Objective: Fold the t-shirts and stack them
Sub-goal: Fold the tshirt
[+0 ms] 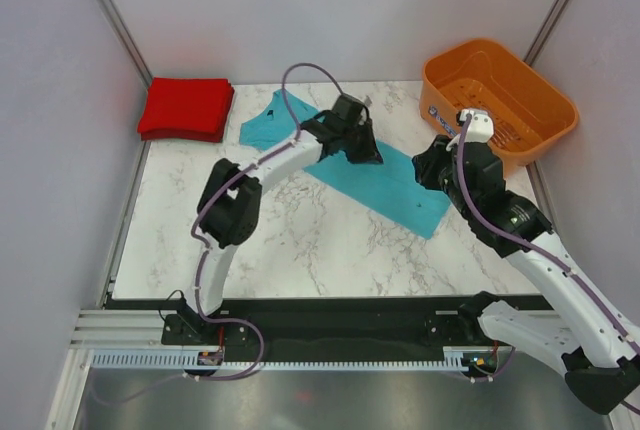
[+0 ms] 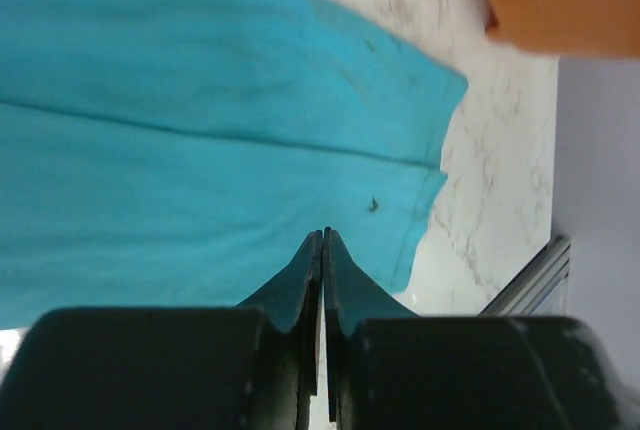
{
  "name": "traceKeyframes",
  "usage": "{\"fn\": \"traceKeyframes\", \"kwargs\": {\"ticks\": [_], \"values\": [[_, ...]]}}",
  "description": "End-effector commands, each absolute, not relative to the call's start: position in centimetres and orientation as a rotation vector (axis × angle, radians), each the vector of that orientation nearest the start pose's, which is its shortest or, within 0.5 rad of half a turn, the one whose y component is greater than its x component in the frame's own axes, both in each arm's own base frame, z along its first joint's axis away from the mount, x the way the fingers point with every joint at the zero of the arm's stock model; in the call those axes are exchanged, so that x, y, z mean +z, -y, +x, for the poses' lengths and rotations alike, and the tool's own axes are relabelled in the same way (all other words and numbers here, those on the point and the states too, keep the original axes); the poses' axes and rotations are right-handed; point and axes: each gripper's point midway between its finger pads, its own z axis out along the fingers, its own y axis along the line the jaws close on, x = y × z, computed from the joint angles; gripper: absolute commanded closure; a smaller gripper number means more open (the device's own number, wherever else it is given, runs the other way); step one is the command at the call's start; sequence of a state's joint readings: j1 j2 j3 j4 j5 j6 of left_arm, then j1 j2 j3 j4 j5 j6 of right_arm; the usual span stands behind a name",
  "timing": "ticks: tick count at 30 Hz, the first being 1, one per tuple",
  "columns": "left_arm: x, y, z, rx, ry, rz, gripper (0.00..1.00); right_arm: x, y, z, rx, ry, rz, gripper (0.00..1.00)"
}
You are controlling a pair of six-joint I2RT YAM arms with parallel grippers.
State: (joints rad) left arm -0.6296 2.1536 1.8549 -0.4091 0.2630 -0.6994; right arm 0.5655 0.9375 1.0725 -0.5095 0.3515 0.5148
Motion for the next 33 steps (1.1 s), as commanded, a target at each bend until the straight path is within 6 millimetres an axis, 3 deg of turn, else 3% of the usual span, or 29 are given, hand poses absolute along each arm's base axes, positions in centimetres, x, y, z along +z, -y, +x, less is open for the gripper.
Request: {"fn": "traceKeyframes", "kwargs": {"ticks": [1, 5, 12, 19, 26, 27, 29, 30, 31, 33], "values": [[10.7, 43.9, 38.7, -0.949, -2.521, 0.105, 0.94, 32.3, -13.0, 27.4, 0.444, -1.88, 0.188, 0.69], [8.0, 46.1, 35.6, -0.944, -2.593, 0.129, 0.95, 32.6, -12.5, 26.6, 0.441, -1.875, 0.178, 0.69], [5.2, 45.3, 33.3, -0.865, -2.67, 0.08, 0.95, 32.5, -11.6, 25.7, 0.421, -1.872, 0.183, 0.68], [1.0, 42.7, 32.1, -0.722, -2.75, 0.024, 0.96, 32.9, -11.7, 25.3, 0.447, -1.866, 0.181, 0.69], [-0.3, 40.5, 30.4, -0.65, -2.797, 0.01, 0.97, 32.9, -11.8, 25.2, 0.456, -1.871, 0.183, 0.68], [-0.9, 39.6, 29.3, -0.629, -2.826, 0.005, 0.97, 32.9, -11.7, 25.2, 0.452, -1.869, 0.186, 0.69], [0.3, 38.9, 28.4, -0.633, -2.819, 0.004, 0.98, 32.8, -11.6, 25.3, 0.442, -1.872, 0.187, 0.68], [-0.6, 37.5, 27.2, -0.595, -2.851, -0.006, 0.98, 32.8, -11.5, 25.4, 0.434, -1.872, 0.188, 0.69], [0.3, 37.1, 26.8, -0.607, -2.842, -0.01, 0.98, 32.6, -11.6, 25.6, 0.426, -1.879, 0.185, 0.68], [-0.7, 35.1, 24.8, -0.562, -2.893, -0.031, 0.98, 32.5, -11.8, 25.9, 0.419, -1.887, 0.173, 0.69]]}}
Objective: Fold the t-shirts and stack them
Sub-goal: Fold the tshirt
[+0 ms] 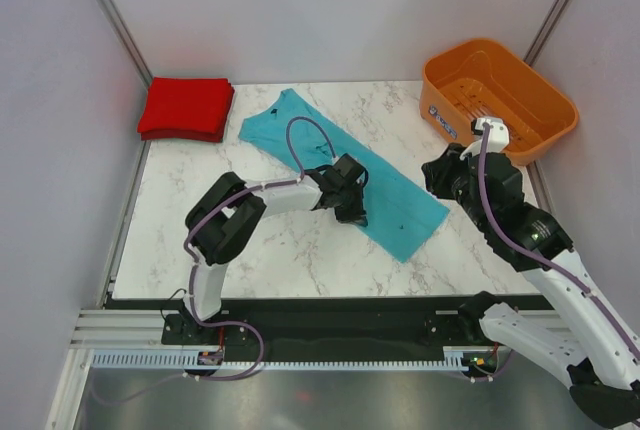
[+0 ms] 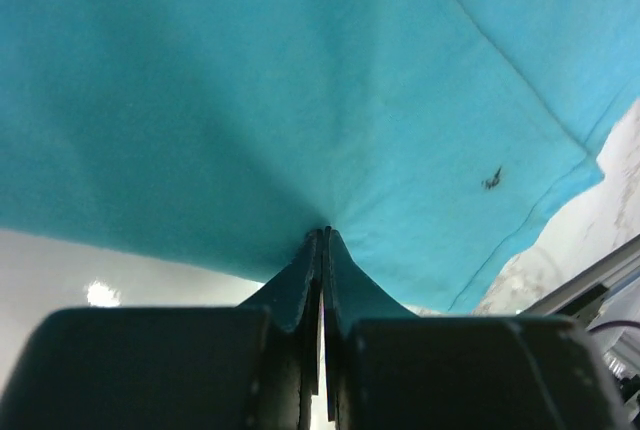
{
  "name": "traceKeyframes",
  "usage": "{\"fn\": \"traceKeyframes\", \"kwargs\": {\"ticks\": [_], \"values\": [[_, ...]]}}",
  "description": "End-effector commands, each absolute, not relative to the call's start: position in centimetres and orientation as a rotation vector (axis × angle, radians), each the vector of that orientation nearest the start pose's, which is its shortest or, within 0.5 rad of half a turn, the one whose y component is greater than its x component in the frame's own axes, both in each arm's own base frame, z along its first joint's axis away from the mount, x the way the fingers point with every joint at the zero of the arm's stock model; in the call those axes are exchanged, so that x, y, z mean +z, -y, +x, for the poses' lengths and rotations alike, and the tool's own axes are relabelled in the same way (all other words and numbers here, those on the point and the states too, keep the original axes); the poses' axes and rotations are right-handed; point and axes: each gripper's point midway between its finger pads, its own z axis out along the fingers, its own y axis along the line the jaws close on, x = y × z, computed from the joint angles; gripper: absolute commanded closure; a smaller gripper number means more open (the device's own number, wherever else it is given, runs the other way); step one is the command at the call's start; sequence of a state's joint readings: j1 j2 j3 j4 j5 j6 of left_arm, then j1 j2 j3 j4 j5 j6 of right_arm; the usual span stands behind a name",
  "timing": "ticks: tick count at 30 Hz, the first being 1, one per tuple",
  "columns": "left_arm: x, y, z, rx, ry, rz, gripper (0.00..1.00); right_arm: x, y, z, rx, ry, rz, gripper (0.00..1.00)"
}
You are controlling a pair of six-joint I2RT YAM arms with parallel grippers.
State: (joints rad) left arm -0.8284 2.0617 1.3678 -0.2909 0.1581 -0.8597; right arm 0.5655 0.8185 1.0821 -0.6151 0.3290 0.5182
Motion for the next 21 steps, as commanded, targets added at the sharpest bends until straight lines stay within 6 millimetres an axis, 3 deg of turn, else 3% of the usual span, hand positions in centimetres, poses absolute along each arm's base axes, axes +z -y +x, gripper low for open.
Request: {"fn": "traceKeyframes", "kwargs": {"ticks": [1, 5, 12, 14, 18, 20, 21], "values": [[0.0, 34.6, 24.3, -0.571, -2.888, -0.034, 0.98, 32.1, -12.2, 26.3, 0.414, -1.901, 0.165, 0.69], [-0.9, 30.3, 20.9, -0.466, -2.945, -0.083, 0.98, 30.9, -13.7, 27.4, 0.423, -1.951, 0.116, 0.68], [0.3, 25.0, 19.0, -0.301, -2.955, -0.16, 0.97, 27.7, -17.7, 30.3, 0.489, -2.017, 0.009, 0.67], [1.5, 24.5, 19.8, -0.325, -2.93, -0.184, 0.96, 27.3, -19.1, 31.3, 0.513, -2.008, -0.057, 0.66], [5.0, 24.7, 22.5, -0.463, -2.853, -0.217, 0.89, 25.0, -22.7, 36.3, 0.514, -2.056, -0.143, 0.63], [7.1, 24.4, 24.7, -0.532, -2.801, -0.239, 0.87, 25.4, -24.3, 38.2, 0.546, -2.041, -0.167, 0.62], [8.0, 24.0, 25.5, -0.554, -2.776, -0.254, 0.82, 24.1, -25.3, 39.7, 0.548, -2.046, -0.173, 0.61]]}}
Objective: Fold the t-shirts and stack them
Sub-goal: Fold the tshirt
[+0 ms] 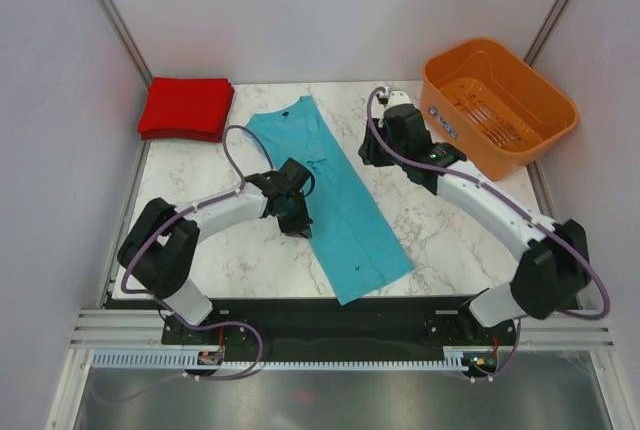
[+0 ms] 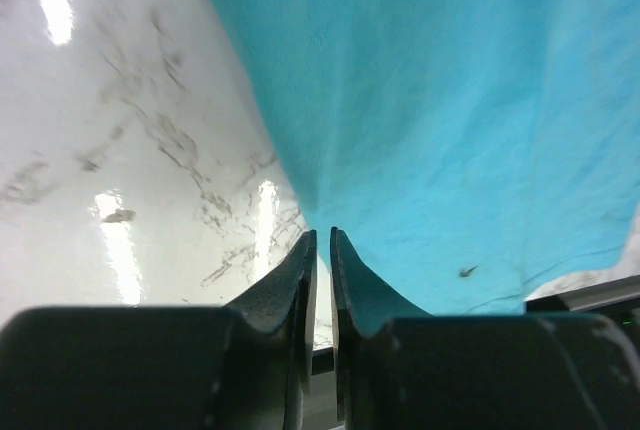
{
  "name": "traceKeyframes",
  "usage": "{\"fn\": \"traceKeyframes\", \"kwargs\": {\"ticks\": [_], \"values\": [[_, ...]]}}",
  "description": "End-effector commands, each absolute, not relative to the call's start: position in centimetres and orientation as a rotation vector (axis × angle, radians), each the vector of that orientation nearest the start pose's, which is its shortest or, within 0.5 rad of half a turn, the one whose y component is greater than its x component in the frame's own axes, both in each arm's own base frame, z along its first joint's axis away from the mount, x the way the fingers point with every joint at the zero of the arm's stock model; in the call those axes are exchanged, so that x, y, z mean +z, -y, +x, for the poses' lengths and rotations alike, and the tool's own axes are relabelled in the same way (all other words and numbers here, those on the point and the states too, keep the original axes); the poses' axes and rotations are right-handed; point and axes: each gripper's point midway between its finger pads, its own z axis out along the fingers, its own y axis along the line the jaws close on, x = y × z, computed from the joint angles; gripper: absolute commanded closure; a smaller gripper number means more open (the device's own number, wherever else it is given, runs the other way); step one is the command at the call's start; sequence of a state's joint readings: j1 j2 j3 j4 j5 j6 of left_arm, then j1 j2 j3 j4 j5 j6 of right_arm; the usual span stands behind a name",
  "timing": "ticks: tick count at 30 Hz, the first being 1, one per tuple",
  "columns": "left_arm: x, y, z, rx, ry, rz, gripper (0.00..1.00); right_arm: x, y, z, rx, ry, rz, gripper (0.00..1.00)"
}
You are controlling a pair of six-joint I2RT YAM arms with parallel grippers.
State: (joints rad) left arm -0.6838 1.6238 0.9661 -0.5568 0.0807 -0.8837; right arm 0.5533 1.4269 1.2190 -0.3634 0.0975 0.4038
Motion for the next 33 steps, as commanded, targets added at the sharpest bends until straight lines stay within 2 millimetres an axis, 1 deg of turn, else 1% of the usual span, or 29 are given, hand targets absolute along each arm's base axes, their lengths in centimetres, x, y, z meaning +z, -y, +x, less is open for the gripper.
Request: {"fn": "traceKeyframes", "kwargs": {"ticks": [1, 2, 3, 4, 5, 6, 7, 8, 9, 10, 11, 12, 13, 14, 15, 16, 17, 18, 19, 20, 21, 22, 23, 24, 25, 29, 30, 31, 33], "values": [[8.9, 23.1, 27.2, -0.57, -2.742, -0.29, 0.8, 23.9, -25.9, 40.5, 0.569, -2.038, -0.179, 0.6], [9.2, 22.3, 28.1, -0.568, -2.723, -0.314, 0.79, 24.5, -26.9, 41.2, 0.619, -2.016, -0.202, 0.58], [9.1, 21.4, 29.0, -0.555, -2.714, -0.343, 0.79, 23.1, -27.6, 42.7, 0.628, -2.028, -0.204, 0.57], [9.0, 19.5, 30.6, -0.523, -2.694, -0.395, 0.79, 22.8, -28.1, 43.5, 0.633, -2.028, -0.212, 0.56], [9.5, 18.8, 31.9, -0.519, -2.668, -0.416, 0.79, 24.1, -28.8, 44.7, 0.645, -1.997, -0.221, 0.55], [9.5, 18.1, 33.0, -0.505, -2.659, -0.436, 0.8, 21.9, -29.4, 45.8, 0.638, -2.036, -0.239, 0.55], [8.6, 16.8, 34.3, -0.473, -2.668, -0.462, 0.81, 21.3, -29.8, 46.6, 0.637, -2.042, -0.245, 0.55], [9.6, 16.4, 36.3, -0.455, -2.626, -0.461, 0.82, 22.6, -30.4, 47.6, 0.653, -2.011, -0.253, 0.55], [9.5, 16.1, 37.4, -0.434, -2.618, -0.458, 0.82, 20.2, -30.8, 48.5, 0.652, -2.05, -0.265, 0.55], [9.6, 15.9, 39.6, -0.412, -2.599, -0.438, 0.82, 19.7, -31.1, 49.1, 0.651, -2.053, -0.279, 0.55], [9.5, 15.8, 40.7, -0.399, -2.592, -0.436, 0.83, 20.3, -31.6, 49.9, 0.658, -2.033, -0.288, 0.56], [9.6, 15.7, 41.7, -0.393, -2.582, -0.438, 0.83, 18.3, -31.7, 50.6, 0.647, -2.069, -0.294, 0.56], [10.7, 15.6, 43.6, -0.395, -2.539, -0.444, 0.83, 17.7, -31.8, 51.1, 0.636, -2.074, -0.3, 0.56], [9.0, 15.7, 44.5, -0.38, -2.568, -0.455, 0.83, 17.5, -31.7, 51.7, 0.623, -2.073, -0.291, 0.57], [8.8, 15.6, 45.3, -0.379, -2.564, -0.462, 0.83, 16.6, -31.3, 52.0, 0.603, -2.086, -0.277, 0.57], [9.3, 15.7, 47.0, -0.387, -2.539, -0.463, 0.83, 16.5, -31.1, 52.2, 0.589, -2.087, -0.269, 0.57], [8.8, 15.7, 47.7, -0.39, -2.541, -0.468, 0.83, 16.0, -30.8, 52.1, 0.582, -2.097, -0.27, 0.57], [6.8, 15.6, 48.3, -0.38, -2.575, -0.478, 0.83, 16.2, -30.8, 52.0, 0.58, -2.09, -0.272, 0.57], [7.2, 15.4, 49.6, -0.39, -2.553, -0.486, 0.83, 16.3, -30.7, 51.7, 0.577, -2.087, -0.28, 0.57], [6.7, 15.3, 50.1, -0.385, -2.553, -0.495, 0.83, 16.2, -30.2, 51.4, 0.558, -2.085, -0.284, 0.57], [4.8, 15.2, 50.5, -0.364, -2.582, -0.503, 0.83, 16.3, -29.8, 51.4, 0.548, -2.081, -0.278, 0.57], [5.2, 15.0, 51.7, -0.356, -2.556, -0.49, 0.83, 16.2, -29.6, 51.2, 0.539, -2.08, -0.277, 0.57], [4.5, 15.0, 52.3, -0.349, -2.562, -0.479, 0.83, 15.7, -29.2, 50.8, 0.532, -2.091, -0.273, 0.57], [2.6, 15.0, 52.5, -0.332, -2.59, -0.466, 0.83, 16.5, -28.9, 50.8, 0.534, -2.071, -0.266, 0.57], [3.0, 15.2, 53.6, -0.345, -2.574, -0.431, 0.83, 16.9, -28.5, 50.5, 0.54, -2.063, -0.248, 0.57], [1.8, 16.2, 56.0, -0.407, -2.564, -0.402, 0.83, 17.7, -27.3, 49.8, 0.547, -2.045, -0.219, 0.58], [1.8, 16.5, 56.6, -0.424, -2.555, -0.39, 0.82, 19.1, -27.0, 49.6, 0.55, -2.016, -0.207, 0.58], [2.0, 17.3, 57.7, -0.468, -2.537, -0.36, 0.82, 19.4, -26.9, 49.4, 0.555, -2.009, -0.203, 0.58], [1.9, 18.1, 58.9, -0.512, -2.517, -0.331, 0.81, 20.4, -26.3, 48.8, 0.562, -1.994, -0.189, 0.58]]}}
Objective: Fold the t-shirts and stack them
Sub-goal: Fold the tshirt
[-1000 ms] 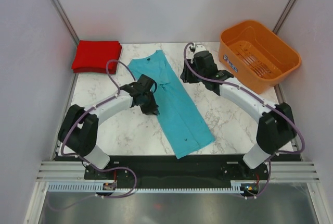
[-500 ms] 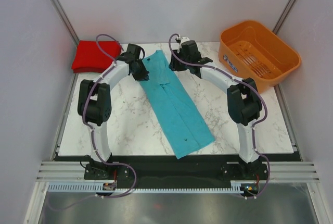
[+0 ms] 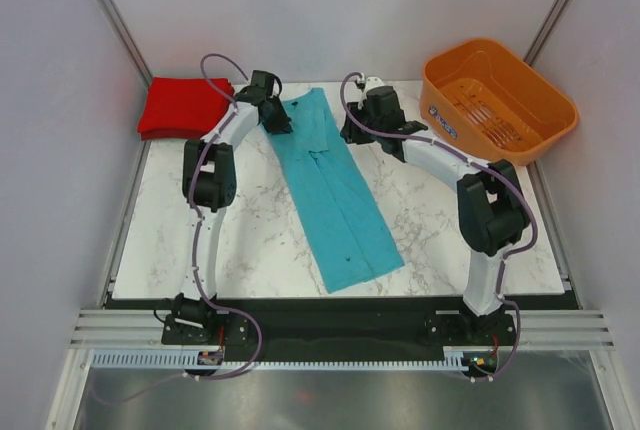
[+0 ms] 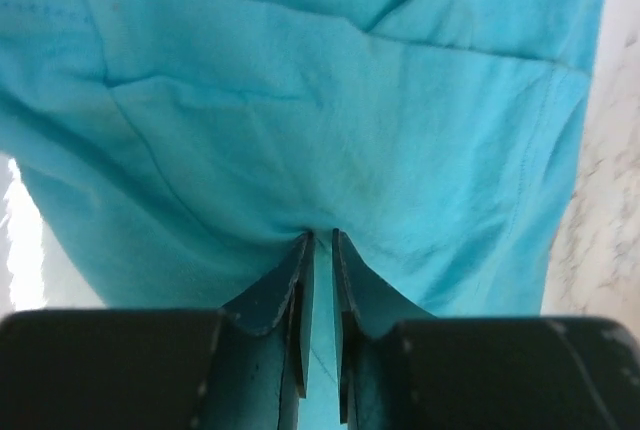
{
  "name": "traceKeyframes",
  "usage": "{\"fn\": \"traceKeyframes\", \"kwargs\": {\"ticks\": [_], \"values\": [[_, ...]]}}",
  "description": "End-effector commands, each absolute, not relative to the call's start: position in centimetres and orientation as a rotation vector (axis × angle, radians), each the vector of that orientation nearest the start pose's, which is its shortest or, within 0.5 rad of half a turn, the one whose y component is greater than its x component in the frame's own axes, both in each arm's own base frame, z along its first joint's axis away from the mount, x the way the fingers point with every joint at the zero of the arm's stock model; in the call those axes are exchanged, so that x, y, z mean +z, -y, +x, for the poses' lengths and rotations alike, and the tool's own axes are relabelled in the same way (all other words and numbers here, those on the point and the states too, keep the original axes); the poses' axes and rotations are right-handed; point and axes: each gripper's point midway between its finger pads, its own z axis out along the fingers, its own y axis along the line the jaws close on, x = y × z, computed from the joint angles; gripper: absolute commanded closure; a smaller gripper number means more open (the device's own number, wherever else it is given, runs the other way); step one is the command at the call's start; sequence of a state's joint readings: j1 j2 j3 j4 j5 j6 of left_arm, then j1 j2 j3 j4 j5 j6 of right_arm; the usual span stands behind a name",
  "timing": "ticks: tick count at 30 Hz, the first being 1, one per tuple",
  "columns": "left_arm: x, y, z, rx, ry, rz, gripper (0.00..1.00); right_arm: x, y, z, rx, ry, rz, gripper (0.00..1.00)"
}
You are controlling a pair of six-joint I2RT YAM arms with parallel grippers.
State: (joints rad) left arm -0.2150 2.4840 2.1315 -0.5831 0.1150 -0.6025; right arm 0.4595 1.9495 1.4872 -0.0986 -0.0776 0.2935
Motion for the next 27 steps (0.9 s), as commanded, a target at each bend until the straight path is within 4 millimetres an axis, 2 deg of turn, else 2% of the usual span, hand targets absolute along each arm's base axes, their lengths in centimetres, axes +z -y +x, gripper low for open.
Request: {"fn": "traceKeyframes", "kwargs": {"ticks": [1, 2, 3, 4, 6, 7, 8, 9, 10, 12, 13, 14, 15, 16, 18, 19, 20, 21, 22, 23, 24, 25, 26, 27], "values": [[3.6, 18.8, 60.3, -0.564, -2.468, -0.304, 0.8, 20.6, -26.1, 48.5, 0.567, -1.992, -0.185, 0.58], [2.1, 19.2, 60.6, -0.583, -2.482, -0.297, 0.79, 21.0, -25.7, 48.0, 0.571, -1.988, -0.179, 0.57], [2.2, 19.7, 61.0, -0.609, -2.47, -0.278, 0.78, 21.2, -25.4, 47.7, 0.578, -1.988, -0.17, 0.58], [3.2, 20.4, 61.8, -0.658, -2.438, -0.252, 0.78, 21.2, -25.2, 47.4, 0.586, -1.992, -0.158, 0.58], [3.5, 21.0, 61.8, -0.697, -2.434, -0.232, 0.78, 21.7, -24.4, 46.5, 0.592, -1.991, -0.14, 0.58], [3.4, 21.3, 61.2, -0.732, -2.45, -0.222, 0.78, 21.7, -24.2, 46.1, 0.591, -1.999, -0.136, 0.57], [5.2, 21.4, 60.9, -0.753, -2.434, -0.204, 0.77, 21.5, -23.6, 45.3, 0.585, -2.018, -0.131, 0.57], [4.6, 21.5, 59.8, -0.759, -2.469, -0.207, 0.77, 21.4, -23.4, 44.7, 0.583, -2.032, -0.129, 0.57], [5.1, 21.5, 59.1, -0.77, -2.477, -0.202, 0.76, 21.1, -23.2, 44.1, 0.582, -2.053, -0.122, 0.57], [7.6, 21.0, 57.6, -0.761, -2.472, -0.182, 0.74, 19.7, -22.4, 41.8, 0.586, -2.129, -0.106, 0.57], [8.8, 20.8, 57.1, -0.752, -2.462, -0.182, 0.72, 18.1, -22.0, 40.5, 0.579, -2.178, -0.104, 0.57], [9.8, 20.6, 56.7, -0.757, -2.454, -0.179, 0.65, 18.1, -21.8, 39.0, 0.606, -2.203, -0.113, 0.56], [12.1, 20.3, 55.7, -0.761, -2.433, -0.171, 0.62, 17.6, -21.5, 37.9, 0.612, -2.229, -0.116, 0.56], [13.1, 20.2, 55.1, -0.76, -2.423, -0.165, 0.59, 15.7, -21.1, 36.2, 0.614, -2.288, -0.116, 0.55], [15.5, 19.6, 53.3, -0.755, -2.405, -0.164, 0.53, 15.1, -20.7, 33.5, 0.659, -2.338, -0.102, 0.54], [15.7, 19.4, 52.5, -0.75, -2.411, -0.169, 0.51, 13.2, -20.2, 31.6, 0.663, -2.396, -0.095, 0.53], [16.0, 19.2, 51.7, -0.746, -2.416, -0.178, 0.5, 13.3, -19.8, 30.2, 0.678, -2.406, -0.095, 0.52], [14.0, 18.9, 49.8, -0.738, -2.479, -0.201, 0.49, 12.8, -19.6, 29.2, 0.692, -2.431, -0.085, 0.52], [15.0, 18.7, 48.5, -0.739, -2.472, -0.196, 0.48, 11.5, -19.0, 27.4, 0.694, -2.476, -0.073, 0.51], [14.4, 18.6, 47.2, -0.732, -2.499, -0.209, 0.47, 11.0, -18.9, 26.5, 0.707, -2.497, -0.067, 0.51], [11.3, 18.5, 44.3, -0.716, -2.591, -0.238, 0.47, 10.5, -19.0, 25.6, 0.736, -2.514, -0.07, 0.51], [11.6, 18.4, 42.9, -0.699, -2.598, -0.233, 0.47, 9.4, -18.6, 24.3, 0.737, -2.548, -0.06, 0.51], [10.5, 18.4, 41.7, -0.668, -2.628, -0.229, 0.47, 9.0, -18.3, 23.8, 0.732, -2.564, -0.059, 0.51], [8.5, 18.1, 40.1, -0.604, -2.677, -0.22, 0.47, 8.6, -18.1, 23.4, 0.719, -2.571, -0.055, 0.51]]}}
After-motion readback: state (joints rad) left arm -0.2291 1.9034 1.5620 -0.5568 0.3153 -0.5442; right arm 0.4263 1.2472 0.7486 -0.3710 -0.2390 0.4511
